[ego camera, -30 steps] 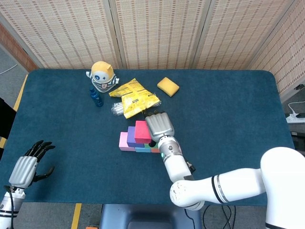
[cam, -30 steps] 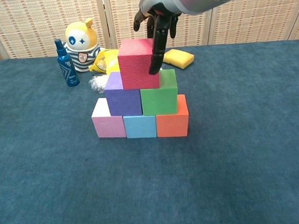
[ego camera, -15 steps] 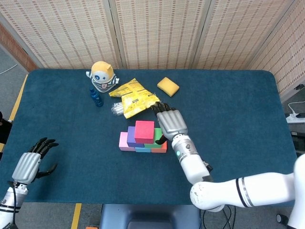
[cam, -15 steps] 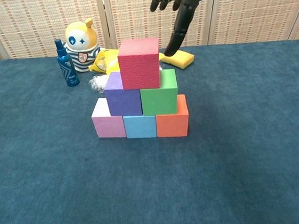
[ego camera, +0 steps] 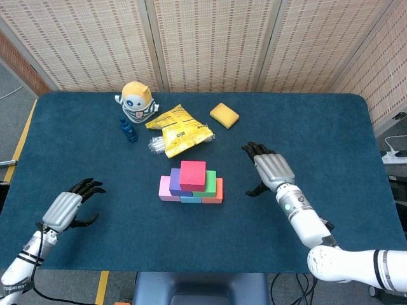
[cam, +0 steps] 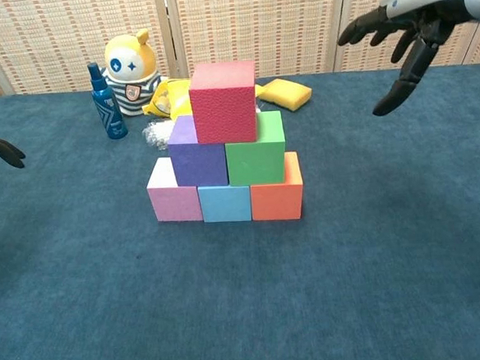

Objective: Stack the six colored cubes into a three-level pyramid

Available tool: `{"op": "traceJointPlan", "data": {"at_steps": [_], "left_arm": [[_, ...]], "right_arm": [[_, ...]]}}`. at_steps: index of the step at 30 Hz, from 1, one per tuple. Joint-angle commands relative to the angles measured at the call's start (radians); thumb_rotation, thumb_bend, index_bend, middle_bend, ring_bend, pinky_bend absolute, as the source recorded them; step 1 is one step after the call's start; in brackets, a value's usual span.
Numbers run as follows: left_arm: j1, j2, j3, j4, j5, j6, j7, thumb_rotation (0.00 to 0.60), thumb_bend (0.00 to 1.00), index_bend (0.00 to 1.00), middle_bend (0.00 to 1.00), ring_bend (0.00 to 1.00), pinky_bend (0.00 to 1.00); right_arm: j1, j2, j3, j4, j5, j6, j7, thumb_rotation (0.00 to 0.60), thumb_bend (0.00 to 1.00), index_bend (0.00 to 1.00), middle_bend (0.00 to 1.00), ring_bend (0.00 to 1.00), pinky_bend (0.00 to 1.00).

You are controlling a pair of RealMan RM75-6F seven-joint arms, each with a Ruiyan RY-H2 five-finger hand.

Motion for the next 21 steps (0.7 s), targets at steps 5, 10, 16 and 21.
{"op": "traceJointPlan", "data": {"at_steps": [5,10,16,21], "left_arm": [[-0.11,-0.031,-0.021,-0.002,-0.047,-0.164,0.025,0.444,0.33,0.24,0.08,0.01,0.05],[-0.19,-0.106,-0.035,0.054,-0.113,-0.309,0.089,0.246,0.33,0.22,0.01,0.0,0.0],[-0.224,-0.164,-0.035,0.105,-0.152,-0.354,0.182,0.18,0.33,0.16,0.0,0.0,0.0],[-0.237,-0.187,-0.032,0.114,-0.169,-0.366,0.189,0.181,0.33,0.14,0.0,0.0,0.0]], "right_arm": [[-0.016,-0.1,-0.062,0.132,-0.059,-0.042,0.02,0.6,0.0,0.0,0.1,0.04,0.23],[0.018,-0.277,-0.081,0.328,-0.056,-0.05,0.002,0.6,0.0,0.0,0.07,0.0,0.16],[0.041,-0.389,-0.078,0.475,-0.041,-0.076,0.0,0.6,0.0,0.0,0.04,0.0,0.13],[0.053,-0.465,-0.068,0.571,-0.052,-0.102,0.01,0.6,0.0,0.0,0.03,0.0,0.1]]}}
